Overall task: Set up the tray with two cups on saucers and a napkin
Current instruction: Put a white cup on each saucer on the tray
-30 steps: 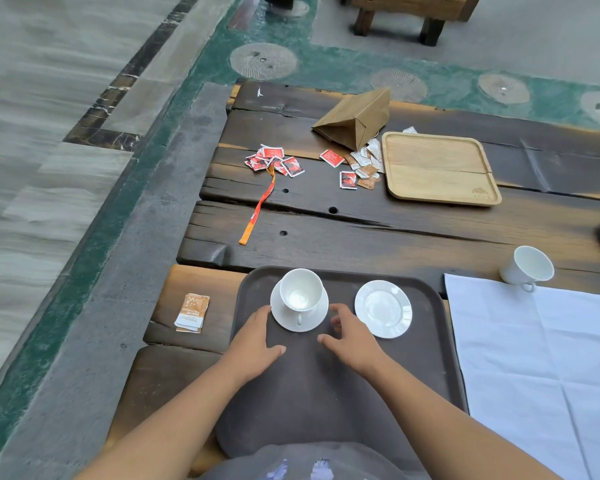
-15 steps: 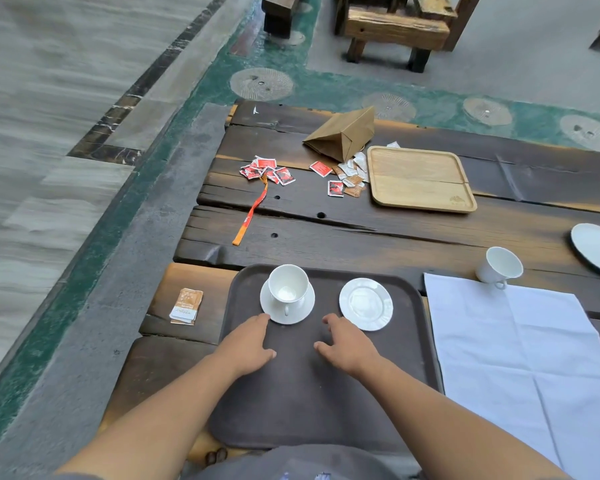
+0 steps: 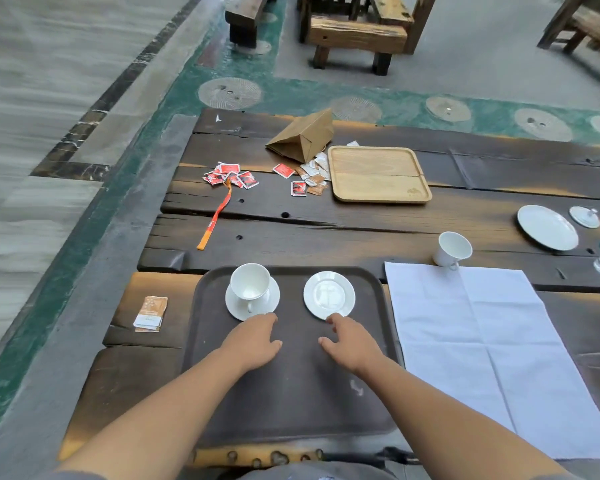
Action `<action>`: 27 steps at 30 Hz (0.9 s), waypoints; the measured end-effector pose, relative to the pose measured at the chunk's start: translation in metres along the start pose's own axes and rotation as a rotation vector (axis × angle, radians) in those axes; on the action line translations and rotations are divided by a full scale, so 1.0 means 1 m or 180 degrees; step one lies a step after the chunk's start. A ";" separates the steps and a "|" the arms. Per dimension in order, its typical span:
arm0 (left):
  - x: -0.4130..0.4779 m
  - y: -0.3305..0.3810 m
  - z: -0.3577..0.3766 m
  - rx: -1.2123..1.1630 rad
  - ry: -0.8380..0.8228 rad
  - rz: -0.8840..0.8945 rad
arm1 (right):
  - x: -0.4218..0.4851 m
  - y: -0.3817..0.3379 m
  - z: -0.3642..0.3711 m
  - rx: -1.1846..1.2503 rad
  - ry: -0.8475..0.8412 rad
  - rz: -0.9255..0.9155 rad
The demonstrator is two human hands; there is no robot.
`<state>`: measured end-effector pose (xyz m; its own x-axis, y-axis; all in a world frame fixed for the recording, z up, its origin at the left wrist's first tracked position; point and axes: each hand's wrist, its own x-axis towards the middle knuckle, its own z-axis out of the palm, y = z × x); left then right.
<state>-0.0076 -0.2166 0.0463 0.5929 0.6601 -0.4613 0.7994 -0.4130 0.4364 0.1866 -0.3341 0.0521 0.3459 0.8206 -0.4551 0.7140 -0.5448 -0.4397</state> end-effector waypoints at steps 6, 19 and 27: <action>0.015 0.069 0.022 0.0117 -0.0091 0.0201 | -0.021 0.064 -0.034 0.0048 0.0016 0.0142; 0.041 0.209 0.076 0.0213 -0.0081 0.0353 | -0.035 0.197 -0.094 0.0228 0.0075 0.0186; 0.058 0.269 0.096 0.0127 -0.0027 0.0391 | -0.033 0.250 -0.123 0.0269 0.0092 0.0133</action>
<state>0.2514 -0.3495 0.0622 0.6872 0.5976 -0.4129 0.7238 -0.5151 0.4591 0.4292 -0.4759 0.0523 0.3925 0.8008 -0.4524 0.6452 -0.5903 -0.4851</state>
